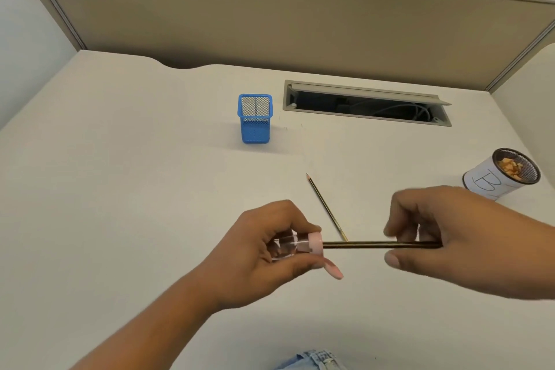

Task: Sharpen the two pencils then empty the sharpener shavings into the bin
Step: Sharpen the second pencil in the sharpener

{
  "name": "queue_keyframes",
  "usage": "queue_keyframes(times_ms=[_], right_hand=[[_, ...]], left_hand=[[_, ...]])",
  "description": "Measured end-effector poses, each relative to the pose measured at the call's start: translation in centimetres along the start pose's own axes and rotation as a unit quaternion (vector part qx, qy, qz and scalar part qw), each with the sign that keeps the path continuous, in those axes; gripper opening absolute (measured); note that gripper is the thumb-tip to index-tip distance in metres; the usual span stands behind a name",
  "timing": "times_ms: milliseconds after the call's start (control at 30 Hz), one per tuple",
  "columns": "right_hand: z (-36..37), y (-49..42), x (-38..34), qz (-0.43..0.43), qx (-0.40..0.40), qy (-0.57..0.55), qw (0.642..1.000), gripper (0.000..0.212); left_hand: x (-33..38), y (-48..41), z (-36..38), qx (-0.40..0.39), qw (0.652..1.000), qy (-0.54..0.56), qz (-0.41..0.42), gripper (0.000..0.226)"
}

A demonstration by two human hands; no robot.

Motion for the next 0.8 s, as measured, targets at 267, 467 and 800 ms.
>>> queue_keyframes(times_ms=[267,467,800], right_hand=[[-0.7,0.3,-2.5,-0.226,0.112,0.288,0.924,0.018],[0.4,-1.1,0.1,0.129,-0.127,-0.062,0.982,0.033],[-1.8,-0.2,-2.6,-0.189,0.053,0.275,0.941,0.008]], left_hand=[[0.1,-0.1,-0.1,0.027,0.997,0.073,-0.031,0.013],[0.3,-0.2,0.4,0.004,0.998,-0.055,0.042,0.020],[-0.3,0.1,0.1,0.002,0.999,0.038,0.006,0.018]])
Point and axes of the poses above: each hand's wrist, its own y-axis away from the middle knuckle, its own z-axis out of the palm, x = y × z, the point moved 5 cm from there along -y, towards the middle knuckle, and after that the axes turned 7 degrees about -z, right-handed, at the moved point
